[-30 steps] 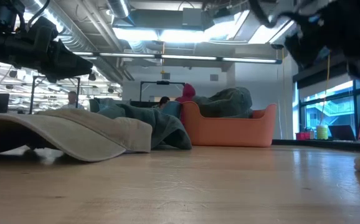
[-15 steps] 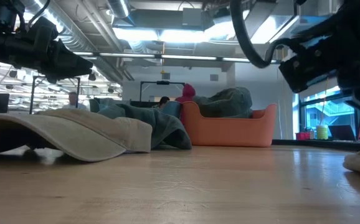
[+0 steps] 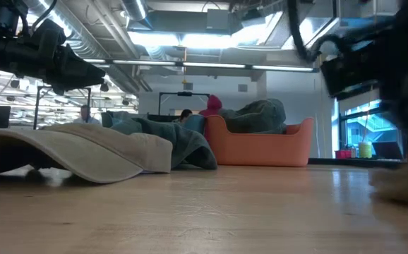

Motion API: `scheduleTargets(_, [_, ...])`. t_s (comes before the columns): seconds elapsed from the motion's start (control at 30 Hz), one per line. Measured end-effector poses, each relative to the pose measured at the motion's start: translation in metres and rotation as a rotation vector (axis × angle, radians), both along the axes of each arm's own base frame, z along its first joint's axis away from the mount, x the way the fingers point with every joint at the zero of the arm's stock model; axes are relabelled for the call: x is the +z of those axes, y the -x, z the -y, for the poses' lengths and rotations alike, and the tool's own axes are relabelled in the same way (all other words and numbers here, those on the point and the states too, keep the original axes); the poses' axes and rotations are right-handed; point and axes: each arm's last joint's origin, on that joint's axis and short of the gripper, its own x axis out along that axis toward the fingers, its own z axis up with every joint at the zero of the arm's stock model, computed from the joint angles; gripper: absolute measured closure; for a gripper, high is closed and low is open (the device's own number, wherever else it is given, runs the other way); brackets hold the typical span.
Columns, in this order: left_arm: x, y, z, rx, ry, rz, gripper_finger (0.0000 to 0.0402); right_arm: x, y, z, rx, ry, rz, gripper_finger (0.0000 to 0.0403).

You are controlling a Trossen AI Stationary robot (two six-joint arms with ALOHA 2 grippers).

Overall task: Pick & Place hat
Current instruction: Put the bottom brown cap into the dark blue bin

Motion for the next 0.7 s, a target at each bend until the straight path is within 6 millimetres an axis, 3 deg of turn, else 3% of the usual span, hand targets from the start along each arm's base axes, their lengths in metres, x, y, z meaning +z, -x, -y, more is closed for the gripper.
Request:
scheduleTargets(0.2, [0.002,-0.001,0.002,-0.094,0.045,0.043,0.0233,0.014,-0.003,0.008,0.186,0.202,0.075,0.0392])
scheduleTargets(0.4, [0.014,-0.005,0.006,-0.251,0.002,0.146,0.0233,0.055,-0.002,0.023,0.301,0.274,0.153,0.0396])
scheduleTargets(0.57, [0.018,-0.012,0.007,-0.337,-0.01,0.168,0.0233,0.092,-0.001,0.031,0.411,0.362,0.296,0.0397])
scheduleTargets(0.7, [0.028,-0.024,0.007,-0.394,0.001,0.137,0.0233,0.116,-0.007,0.039,0.535,0.335,0.455,0.0397])
